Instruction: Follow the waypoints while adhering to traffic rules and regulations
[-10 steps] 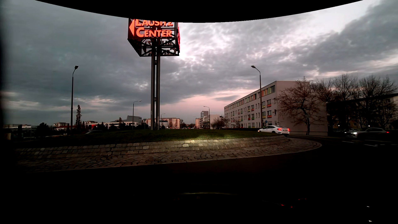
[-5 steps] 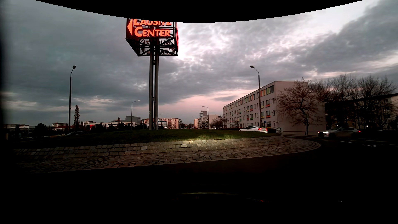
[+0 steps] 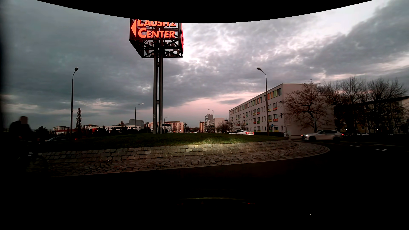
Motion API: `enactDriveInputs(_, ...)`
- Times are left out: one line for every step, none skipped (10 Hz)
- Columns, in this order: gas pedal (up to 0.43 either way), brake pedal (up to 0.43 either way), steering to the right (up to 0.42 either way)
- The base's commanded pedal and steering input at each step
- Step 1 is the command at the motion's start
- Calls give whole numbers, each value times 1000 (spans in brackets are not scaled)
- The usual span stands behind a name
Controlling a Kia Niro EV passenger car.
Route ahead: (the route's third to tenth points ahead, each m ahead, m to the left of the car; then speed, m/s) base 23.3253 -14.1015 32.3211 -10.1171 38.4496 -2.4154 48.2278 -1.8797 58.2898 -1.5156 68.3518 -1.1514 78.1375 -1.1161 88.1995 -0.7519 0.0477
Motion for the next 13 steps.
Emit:
enactDriveInputs(0, 128, 274)
enactDriveInputs(0, 37, 274)
enactDriveInputs(0, 0, 274)
enactDriveInputs(0, 0, 274)
enactDriveInputs(0, 0, 274)
enactDriveInputs(28, 0, 274)
enactDriveInputs(59, 0, 274)
enactDriveInputs(98, 0, 274)
enactDriveInputs(130, 0, 273)
enactDriveInputs(157, 0, 270)
enactDriveInputs(177, 0, 270)
enactDriveInputs(209, 0, 273)
enactDriveInputs(228, 0, 286)
